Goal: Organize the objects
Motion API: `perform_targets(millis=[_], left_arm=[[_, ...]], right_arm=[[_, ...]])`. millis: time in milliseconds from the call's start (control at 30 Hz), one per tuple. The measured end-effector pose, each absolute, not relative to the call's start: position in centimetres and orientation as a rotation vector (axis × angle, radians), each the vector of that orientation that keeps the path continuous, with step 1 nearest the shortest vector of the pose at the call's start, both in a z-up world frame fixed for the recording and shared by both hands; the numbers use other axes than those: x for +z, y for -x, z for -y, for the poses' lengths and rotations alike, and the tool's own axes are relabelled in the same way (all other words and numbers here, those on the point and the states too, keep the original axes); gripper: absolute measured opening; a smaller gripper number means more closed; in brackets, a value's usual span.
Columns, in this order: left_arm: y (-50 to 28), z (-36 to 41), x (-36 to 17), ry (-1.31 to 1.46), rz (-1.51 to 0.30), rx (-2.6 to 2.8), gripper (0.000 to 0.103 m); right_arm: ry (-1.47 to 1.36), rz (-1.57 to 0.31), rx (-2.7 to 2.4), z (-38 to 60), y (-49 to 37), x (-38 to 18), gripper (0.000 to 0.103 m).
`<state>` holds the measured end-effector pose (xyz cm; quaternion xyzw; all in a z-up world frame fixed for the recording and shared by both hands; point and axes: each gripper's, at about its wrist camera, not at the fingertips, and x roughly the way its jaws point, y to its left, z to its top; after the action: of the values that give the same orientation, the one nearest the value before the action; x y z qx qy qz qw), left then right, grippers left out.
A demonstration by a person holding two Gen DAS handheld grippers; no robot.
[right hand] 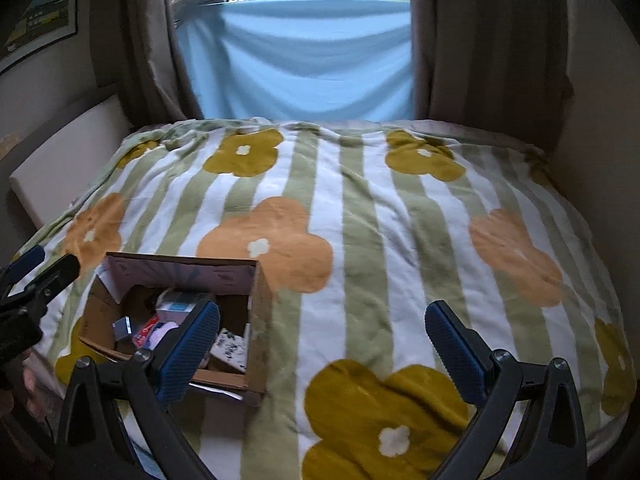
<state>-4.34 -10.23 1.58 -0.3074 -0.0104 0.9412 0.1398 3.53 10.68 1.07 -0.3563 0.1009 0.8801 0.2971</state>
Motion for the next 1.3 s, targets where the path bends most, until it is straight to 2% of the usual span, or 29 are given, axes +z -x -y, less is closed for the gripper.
perform_targets(millis=[367,1300], left_arm=[[4.6,8.2,1.2,0.858,-0.061,2.728,0.103],[4.3,8.3,1.2,0.858,-0.018,2.688,0.103]], right_arm=[[0.903,-0.234,2.307,-11.6,-3.9,1.0,0.103],[0.883,-0.239,2.330,-11.4,-3.4,1.3,0.103]])
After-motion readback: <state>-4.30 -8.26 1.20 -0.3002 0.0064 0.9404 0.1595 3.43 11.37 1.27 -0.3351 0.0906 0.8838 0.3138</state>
